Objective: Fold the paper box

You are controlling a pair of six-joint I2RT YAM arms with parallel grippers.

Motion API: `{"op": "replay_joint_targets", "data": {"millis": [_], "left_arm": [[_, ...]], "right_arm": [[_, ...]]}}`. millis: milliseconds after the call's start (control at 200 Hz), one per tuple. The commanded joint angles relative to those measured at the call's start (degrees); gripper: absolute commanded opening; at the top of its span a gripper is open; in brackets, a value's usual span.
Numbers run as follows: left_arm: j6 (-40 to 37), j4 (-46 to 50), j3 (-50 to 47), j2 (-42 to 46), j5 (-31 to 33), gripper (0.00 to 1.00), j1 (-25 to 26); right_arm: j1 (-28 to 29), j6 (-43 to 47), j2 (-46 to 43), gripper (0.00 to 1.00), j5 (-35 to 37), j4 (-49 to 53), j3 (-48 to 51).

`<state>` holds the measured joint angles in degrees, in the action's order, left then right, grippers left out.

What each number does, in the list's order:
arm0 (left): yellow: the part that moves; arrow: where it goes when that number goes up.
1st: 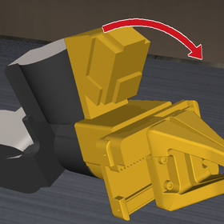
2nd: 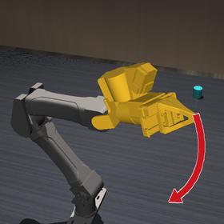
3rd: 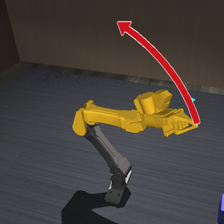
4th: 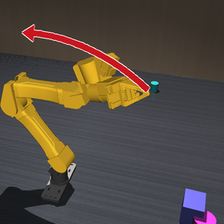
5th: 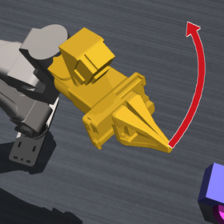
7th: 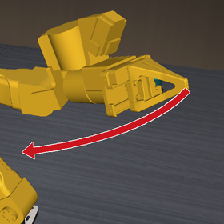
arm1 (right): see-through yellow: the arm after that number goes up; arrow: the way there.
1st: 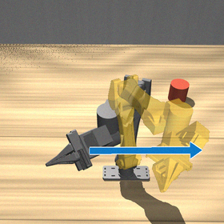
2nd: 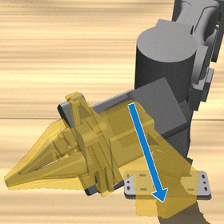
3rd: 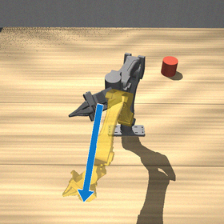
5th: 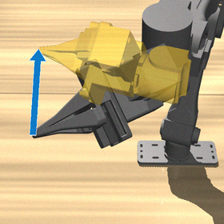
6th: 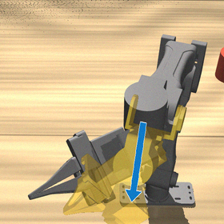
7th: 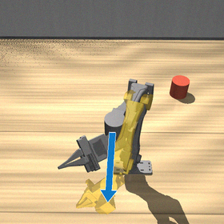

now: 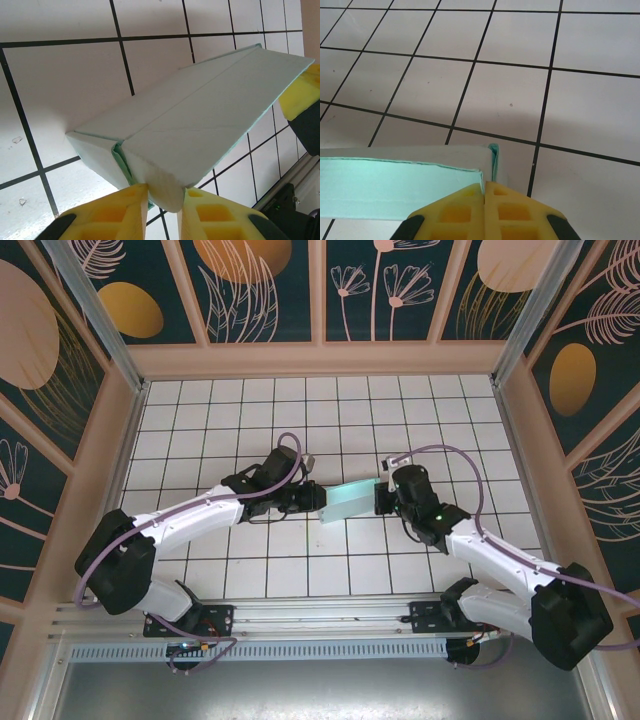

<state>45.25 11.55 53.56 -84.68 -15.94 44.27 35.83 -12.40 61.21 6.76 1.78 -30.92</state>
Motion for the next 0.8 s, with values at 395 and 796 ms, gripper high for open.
{"op": "replay_joint_targets", "data": {"millis": [395,796], "left_arm": [[-1.7,-1.08,-1.73,6.06,5.22,0.4,-1.7],[0.07,0.52,-4.87,10.67,6.89,0.44,-7.03]], "right_arm": [[7.15,-5.92,5.5,0.0,3.55,-5.26,2.79],[9.43,-5.27,8.14,0.0,6.5,-7.52,2.44]]}}
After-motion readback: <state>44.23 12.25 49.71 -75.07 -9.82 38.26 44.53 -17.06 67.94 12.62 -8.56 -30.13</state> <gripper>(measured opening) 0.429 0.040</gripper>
